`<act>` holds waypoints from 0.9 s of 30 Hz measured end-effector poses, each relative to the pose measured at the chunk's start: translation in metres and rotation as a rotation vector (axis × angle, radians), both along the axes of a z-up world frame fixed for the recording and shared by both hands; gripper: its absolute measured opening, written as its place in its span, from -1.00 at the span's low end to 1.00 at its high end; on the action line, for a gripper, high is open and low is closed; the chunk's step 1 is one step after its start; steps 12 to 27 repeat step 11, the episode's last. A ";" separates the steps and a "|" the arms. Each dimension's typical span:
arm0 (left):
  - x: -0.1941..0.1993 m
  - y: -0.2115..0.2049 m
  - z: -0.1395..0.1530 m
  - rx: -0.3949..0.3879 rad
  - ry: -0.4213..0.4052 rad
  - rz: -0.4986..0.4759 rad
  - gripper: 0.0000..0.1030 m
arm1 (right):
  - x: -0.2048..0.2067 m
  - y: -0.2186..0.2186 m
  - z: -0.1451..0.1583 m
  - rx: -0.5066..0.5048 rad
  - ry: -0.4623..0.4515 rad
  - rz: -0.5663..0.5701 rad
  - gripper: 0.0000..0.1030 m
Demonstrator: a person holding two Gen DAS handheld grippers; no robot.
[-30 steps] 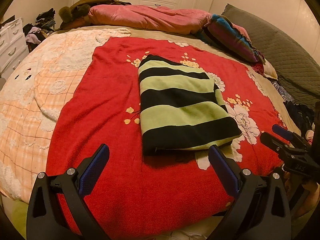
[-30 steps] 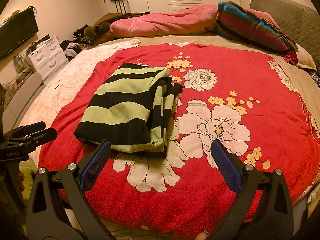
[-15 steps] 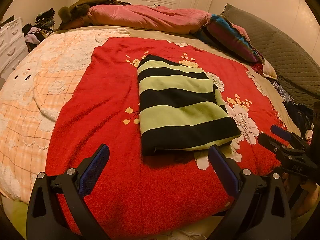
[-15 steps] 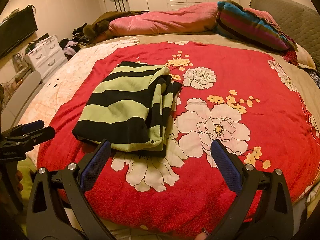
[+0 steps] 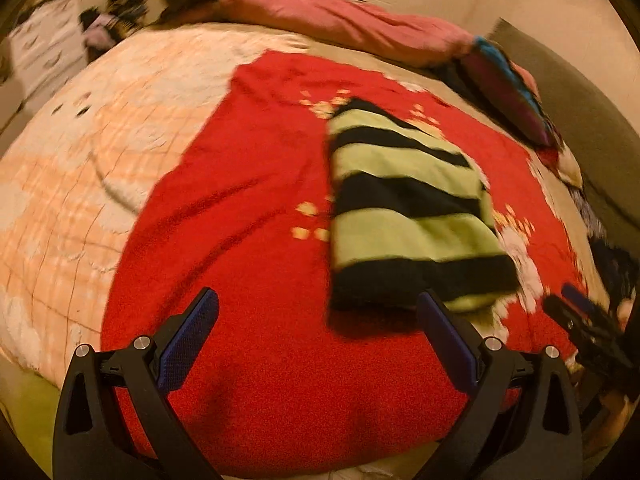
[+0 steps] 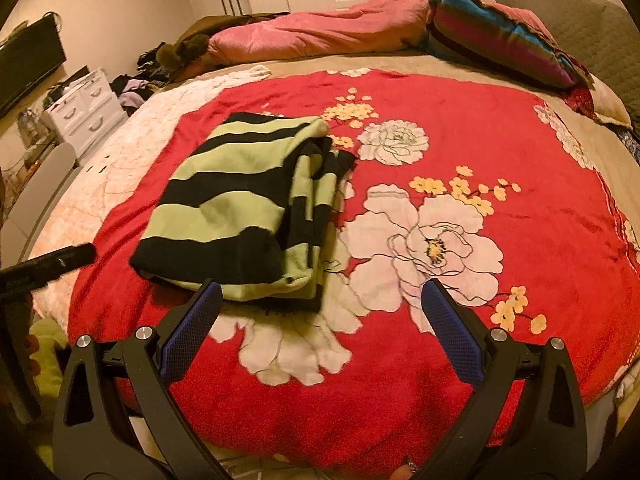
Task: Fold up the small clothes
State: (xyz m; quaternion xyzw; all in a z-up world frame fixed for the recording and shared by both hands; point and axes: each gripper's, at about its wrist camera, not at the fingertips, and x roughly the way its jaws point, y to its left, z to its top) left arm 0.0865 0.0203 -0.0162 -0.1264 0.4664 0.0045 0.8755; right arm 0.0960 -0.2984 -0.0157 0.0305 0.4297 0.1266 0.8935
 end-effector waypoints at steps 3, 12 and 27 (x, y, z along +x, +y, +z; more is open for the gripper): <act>0.014 0.040 -0.002 0.031 0.004 0.099 0.92 | 0.011 -0.021 -0.004 0.011 0.009 -0.042 0.82; 0.084 0.213 -0.024 0.271 0.100 0.488 0.92 | 0.082 -0.183 -0.024 0.038 0.034 -0.433 0.82; 0.084 0.213 -0.024 0.271 0.100 0.488 0.92 | 0.082 -0.183 -0.024 0.038 0.034 -0.433 0.82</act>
